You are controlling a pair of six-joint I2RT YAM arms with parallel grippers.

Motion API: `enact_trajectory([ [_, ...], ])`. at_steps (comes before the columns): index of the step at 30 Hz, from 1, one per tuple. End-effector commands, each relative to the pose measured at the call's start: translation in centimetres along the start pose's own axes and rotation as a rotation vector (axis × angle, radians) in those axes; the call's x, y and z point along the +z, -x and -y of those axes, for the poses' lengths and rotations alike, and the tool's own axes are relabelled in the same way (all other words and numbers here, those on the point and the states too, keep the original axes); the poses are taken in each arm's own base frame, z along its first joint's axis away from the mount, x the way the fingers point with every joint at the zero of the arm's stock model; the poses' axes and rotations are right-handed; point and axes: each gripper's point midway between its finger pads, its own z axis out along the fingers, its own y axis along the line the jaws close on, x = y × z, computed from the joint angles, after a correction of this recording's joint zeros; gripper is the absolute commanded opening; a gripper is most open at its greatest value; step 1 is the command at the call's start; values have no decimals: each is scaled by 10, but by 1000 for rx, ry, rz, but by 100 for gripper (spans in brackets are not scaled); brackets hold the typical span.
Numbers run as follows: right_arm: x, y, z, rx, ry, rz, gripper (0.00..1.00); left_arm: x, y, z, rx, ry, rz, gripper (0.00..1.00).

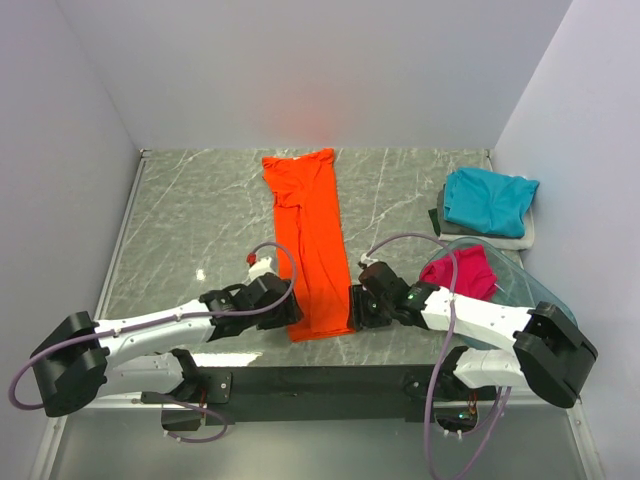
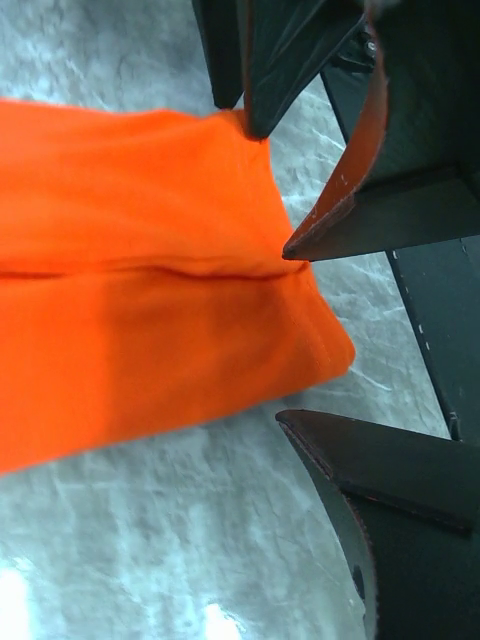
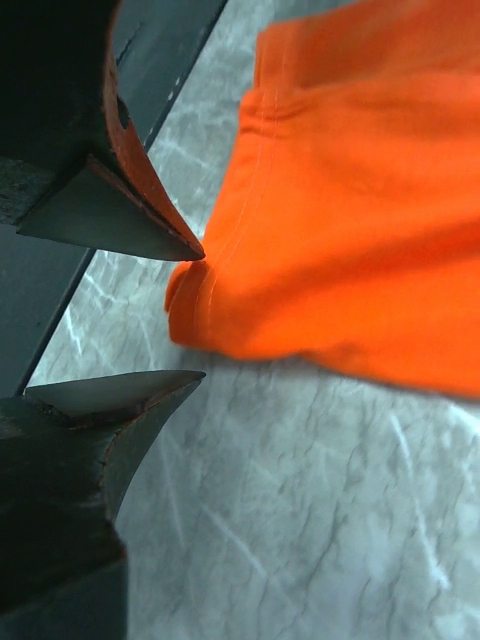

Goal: Fold and stack the t-shirts
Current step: Fold the tshirt

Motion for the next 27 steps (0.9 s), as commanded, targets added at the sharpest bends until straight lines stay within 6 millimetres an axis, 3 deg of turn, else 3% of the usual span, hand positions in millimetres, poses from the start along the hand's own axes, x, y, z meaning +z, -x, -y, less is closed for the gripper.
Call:
enact_trajectory([
  [1, 1, 11, -12, 14, 49, 36, 55, -3, -3, -4, -52, 14, 11, 66],
  [17, 8, 8, -14, 15, 50, 9, 55, 3, -40, -14, -74, 66, -65, 59],
  [27, 12, 5, -15, 5, 48, -6, 55, 11, -39, -19, -69, 97, -36, 51],
])
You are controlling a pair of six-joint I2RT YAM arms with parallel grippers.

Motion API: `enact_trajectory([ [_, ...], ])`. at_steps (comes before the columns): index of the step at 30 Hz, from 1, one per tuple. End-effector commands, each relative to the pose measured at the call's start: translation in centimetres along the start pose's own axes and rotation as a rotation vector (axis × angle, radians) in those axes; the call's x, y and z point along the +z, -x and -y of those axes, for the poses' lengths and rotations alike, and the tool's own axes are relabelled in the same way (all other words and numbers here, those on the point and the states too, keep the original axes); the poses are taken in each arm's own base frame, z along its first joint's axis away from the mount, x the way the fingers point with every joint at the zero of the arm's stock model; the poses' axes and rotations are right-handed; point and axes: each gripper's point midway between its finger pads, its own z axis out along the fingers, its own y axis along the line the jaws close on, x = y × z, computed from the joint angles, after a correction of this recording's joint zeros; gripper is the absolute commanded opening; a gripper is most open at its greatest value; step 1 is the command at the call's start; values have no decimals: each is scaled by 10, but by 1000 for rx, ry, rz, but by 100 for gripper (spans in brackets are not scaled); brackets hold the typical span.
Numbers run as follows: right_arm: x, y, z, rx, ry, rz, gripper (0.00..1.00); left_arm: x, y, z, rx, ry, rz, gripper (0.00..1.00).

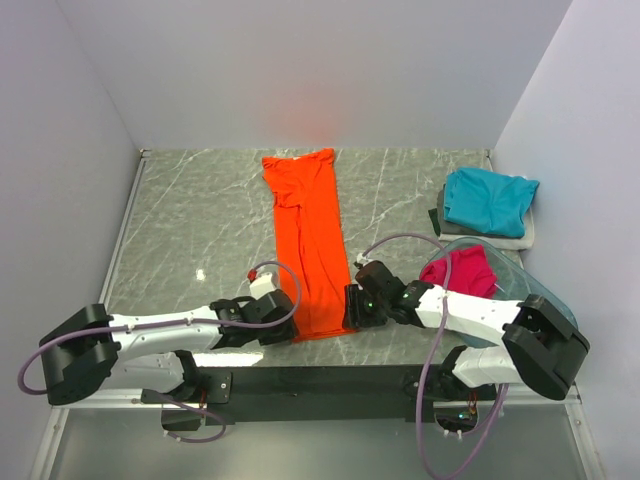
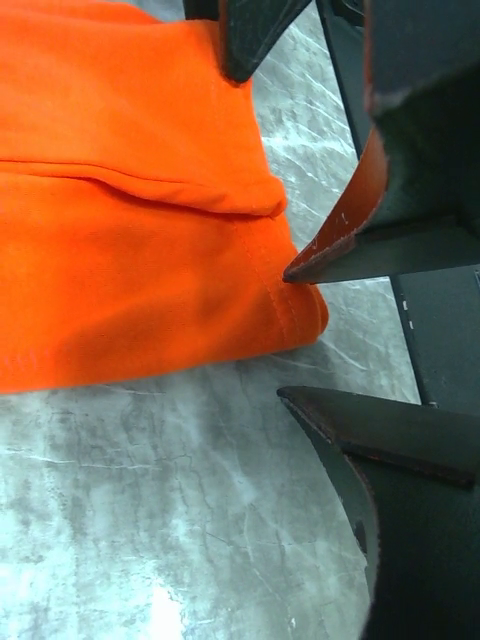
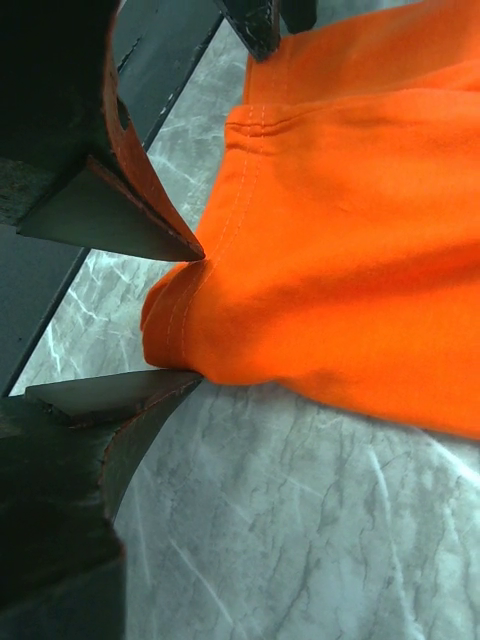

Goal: Fold and stack the t-shirts
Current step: Fold the tshirt

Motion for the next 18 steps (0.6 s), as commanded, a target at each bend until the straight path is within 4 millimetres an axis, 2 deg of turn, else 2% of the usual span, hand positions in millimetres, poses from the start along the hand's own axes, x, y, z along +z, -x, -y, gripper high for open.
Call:
enact_trajectory([
  [1, 2, 4, -7, -4, 15, 8, 55, 5, 3, 0, -13, 3, 31, 51],
  [8, 4, 2, -9, -10, 8, -2, 54, 11, -2, -2, 5, 12, 14, 40],
  [11, 3, 2, -11, -13, 13, 2, 54, 12, -4, -4, 13, 24, 4, 30],
  [12, 4, 1, -11, -13, 12, -2, 54, 13, -6, -6, 19, 37, 1, 22],
  [14, 4, 1, -12, -15, 14, -4, 48, 13, -6, -8, 24, 48, 0, 10],
  [15, 3, 0, -12, -18, 15, -9, 39, 13, -6, -9, 28, 53, -2, 0],
  [17, 2, -2, -14, -24, 15, -16, 29, 11, -7, -9, 50, 54, -8, 0],
  [18, 2, -5, -12, -26, 8, -28, 18, 10, -7, -10, 55, 56, -9, 0],
])
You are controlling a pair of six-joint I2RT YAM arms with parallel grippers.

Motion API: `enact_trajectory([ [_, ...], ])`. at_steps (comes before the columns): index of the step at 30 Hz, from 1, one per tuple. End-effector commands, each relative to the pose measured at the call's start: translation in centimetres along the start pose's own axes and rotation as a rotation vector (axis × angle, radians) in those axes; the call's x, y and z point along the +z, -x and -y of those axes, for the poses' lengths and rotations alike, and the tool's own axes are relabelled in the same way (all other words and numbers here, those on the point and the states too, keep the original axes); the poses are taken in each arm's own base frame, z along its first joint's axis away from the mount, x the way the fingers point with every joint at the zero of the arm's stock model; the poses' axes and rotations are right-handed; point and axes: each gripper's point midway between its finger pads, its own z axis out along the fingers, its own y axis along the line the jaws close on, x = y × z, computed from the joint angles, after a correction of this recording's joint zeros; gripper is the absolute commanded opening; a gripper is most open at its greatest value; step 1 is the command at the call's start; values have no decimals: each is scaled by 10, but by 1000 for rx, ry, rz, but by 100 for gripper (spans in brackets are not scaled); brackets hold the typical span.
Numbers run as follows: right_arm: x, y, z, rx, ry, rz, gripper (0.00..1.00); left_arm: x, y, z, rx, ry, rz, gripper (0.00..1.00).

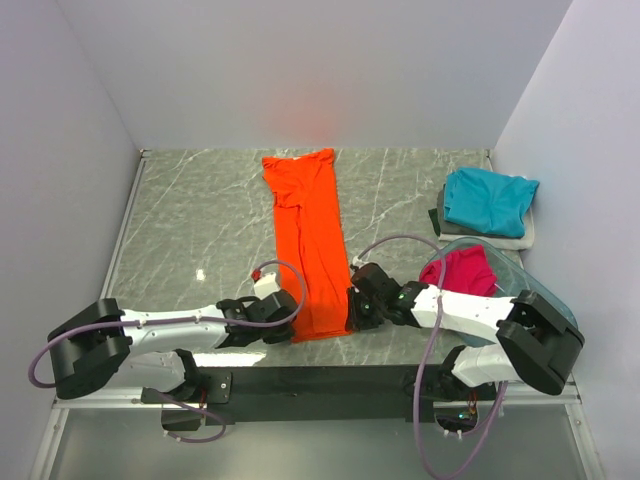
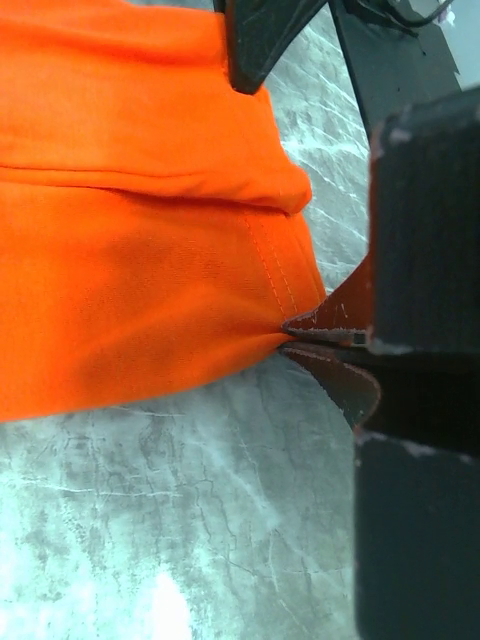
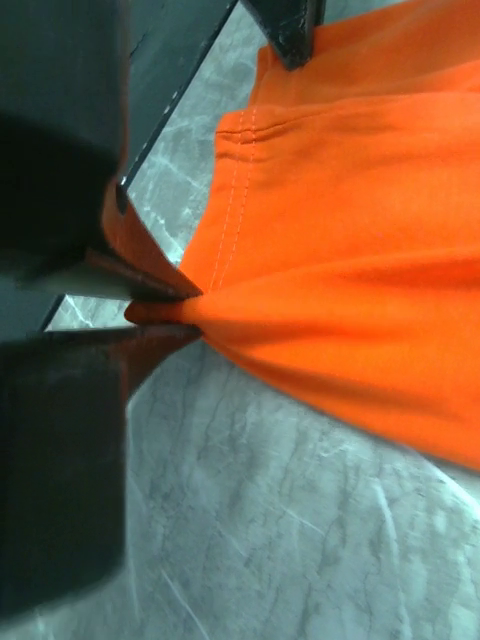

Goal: Fold and stack the t-shirts
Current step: Fold the tshirt

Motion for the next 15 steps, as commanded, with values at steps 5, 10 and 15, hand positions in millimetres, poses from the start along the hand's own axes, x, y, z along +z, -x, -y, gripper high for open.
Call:
enact_trajectory([
  [5, -9, -7, -10, -21, -1, -31, 0, -15, -12, -23, 96, 68, -55, 0],
  [10, -14, -28, -21, -63, 2, -92, 0, -32, -20, -27, 114, 33, -100, 0],
  [15, -17, -48, -30, -52, 12, -139, 0, -52, -28, -21, 110, -36, -139, 0],
])
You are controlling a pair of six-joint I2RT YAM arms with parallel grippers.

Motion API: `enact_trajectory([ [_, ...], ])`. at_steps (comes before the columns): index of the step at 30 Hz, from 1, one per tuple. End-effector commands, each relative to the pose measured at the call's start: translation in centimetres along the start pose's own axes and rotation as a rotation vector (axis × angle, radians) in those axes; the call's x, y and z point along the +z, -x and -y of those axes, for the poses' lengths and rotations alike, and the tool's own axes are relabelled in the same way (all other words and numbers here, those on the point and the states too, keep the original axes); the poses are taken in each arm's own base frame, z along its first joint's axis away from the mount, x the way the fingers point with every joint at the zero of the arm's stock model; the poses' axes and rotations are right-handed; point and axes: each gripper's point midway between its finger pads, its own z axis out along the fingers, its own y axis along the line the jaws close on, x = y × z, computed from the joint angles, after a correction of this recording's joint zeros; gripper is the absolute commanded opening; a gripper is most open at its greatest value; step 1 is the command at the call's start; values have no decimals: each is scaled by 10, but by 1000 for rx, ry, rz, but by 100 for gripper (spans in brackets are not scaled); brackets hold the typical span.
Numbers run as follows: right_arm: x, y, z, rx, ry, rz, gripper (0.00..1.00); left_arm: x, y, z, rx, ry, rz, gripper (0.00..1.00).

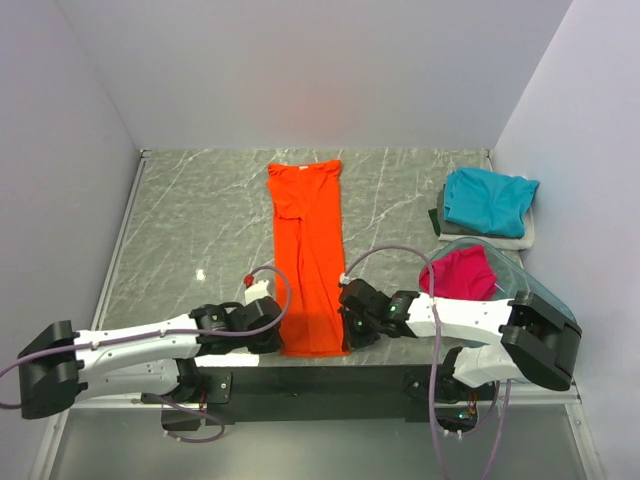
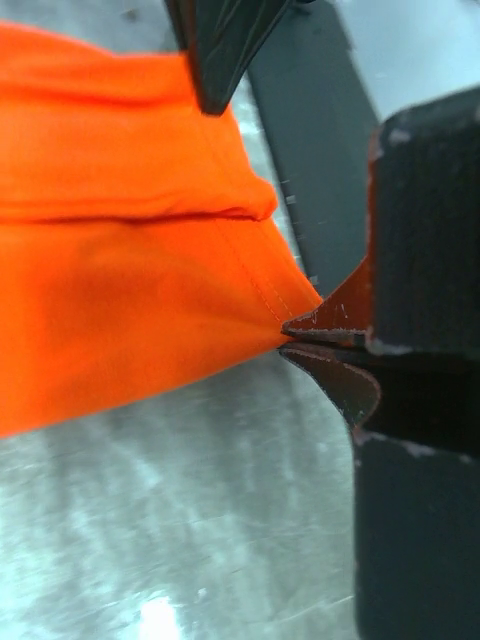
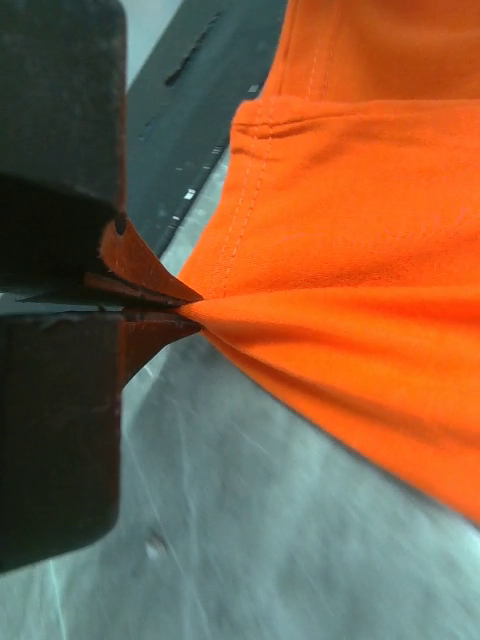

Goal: Fold and stack the t-shirts
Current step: Fold the tshirt

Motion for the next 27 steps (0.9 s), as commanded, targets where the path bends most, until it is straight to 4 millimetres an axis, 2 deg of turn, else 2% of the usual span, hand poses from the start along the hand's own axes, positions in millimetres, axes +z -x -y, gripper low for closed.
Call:
enact_trajectory([
  [1, -11, -10, -17, 21, 28, -26, 0, -13, -15, -3, 18, -25, -60, 0],
  [5, -18, -11, -34, 28, 70, -14, 0, -16, -25, 5, -5, -70, -84, 0],
  [7, -24, -2, -41, 33, 79, 14, 0, -16, -28, 8, -19, -73, -85, 0],
  [9, -29, 5, -43, 31, 62, 36, 0, -17, -24, 10, -31, -79, -64, 0],
  [14, -22, 22, -35, 38, 14, 68, 0, -11, -8, 30, -116, -186, 26, 0],
  [15, -22, 30, -35, 49, 12, 84, 0, -11, -5, 34, -115, -193, 35, 0],
  [20, -18, 54, -30, 40, 2, 107, 0, -6, 22, 38, -116, -145, 117, 0],
  [23, -18, 71, -23, 36, -14, 134, 0, -6, 48, 38, -159, -169, 174, 0],
  [24, -19, 77, -23, 35, -11, 143, 0, -3, 62, 31, -181, -160, 202, 0],
  [27, -20, 97, -17, 41, -16, 166, 0, -5, 86, 27, -205, -179, 251, 0],
])
